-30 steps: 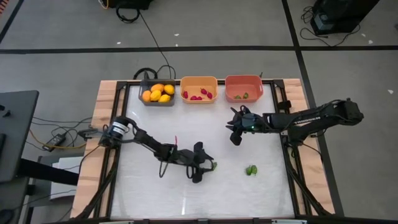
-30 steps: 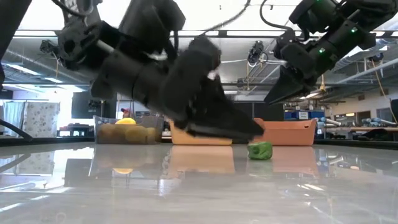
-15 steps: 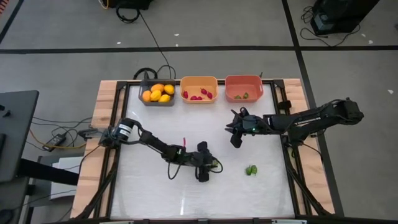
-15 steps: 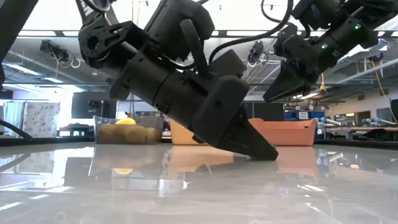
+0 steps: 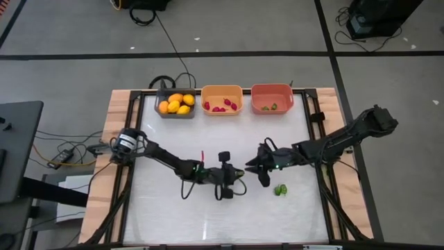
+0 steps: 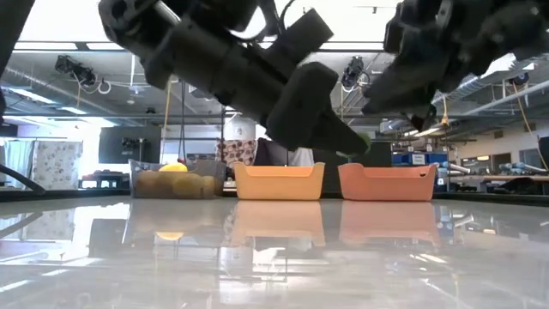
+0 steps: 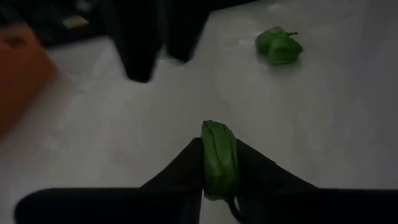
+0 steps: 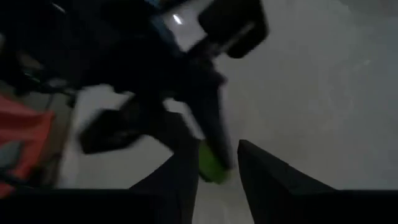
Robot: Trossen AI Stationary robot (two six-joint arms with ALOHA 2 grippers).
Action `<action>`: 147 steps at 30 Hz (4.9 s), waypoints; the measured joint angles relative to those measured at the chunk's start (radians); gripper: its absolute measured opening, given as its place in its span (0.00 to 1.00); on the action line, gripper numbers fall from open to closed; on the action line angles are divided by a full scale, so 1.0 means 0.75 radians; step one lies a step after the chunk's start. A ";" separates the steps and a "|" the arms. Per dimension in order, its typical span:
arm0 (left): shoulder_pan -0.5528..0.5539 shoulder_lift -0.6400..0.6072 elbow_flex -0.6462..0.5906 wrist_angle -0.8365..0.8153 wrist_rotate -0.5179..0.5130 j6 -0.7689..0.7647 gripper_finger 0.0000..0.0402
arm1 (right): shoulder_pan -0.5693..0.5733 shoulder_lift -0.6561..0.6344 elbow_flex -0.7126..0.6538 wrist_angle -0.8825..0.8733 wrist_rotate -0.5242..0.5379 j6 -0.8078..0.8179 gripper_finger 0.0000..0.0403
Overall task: Sort produce into baskets
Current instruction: Put the green chili pepper into the orange bin
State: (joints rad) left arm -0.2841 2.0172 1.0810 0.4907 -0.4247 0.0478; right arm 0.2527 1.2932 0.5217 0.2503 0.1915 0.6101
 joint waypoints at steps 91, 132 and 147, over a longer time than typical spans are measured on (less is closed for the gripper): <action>0.108 -0.267 -0.313 -0.128 0.070 -0.215 0.42 | -0.212 0.631 0.001 0.374 0.201 -0.353 0.51; 0.115 -0.260 -0.403 0.153 0.042 -0.250 0.42 | -1.001 -0.168 0.000 -0.299 0.454 -0.531 0.46; 0.115 -0.259 -0.403 0.155 0.048 -0.251 0.42 | -0.737 -0.233 0.000 -0.437 -0.195 -0.604 0.55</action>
State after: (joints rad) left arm -0.1982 1.8229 0.7790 0.6071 -0.3885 -0.1404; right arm -0.3000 1.1183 0.5217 -0.0775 0.0450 0.1572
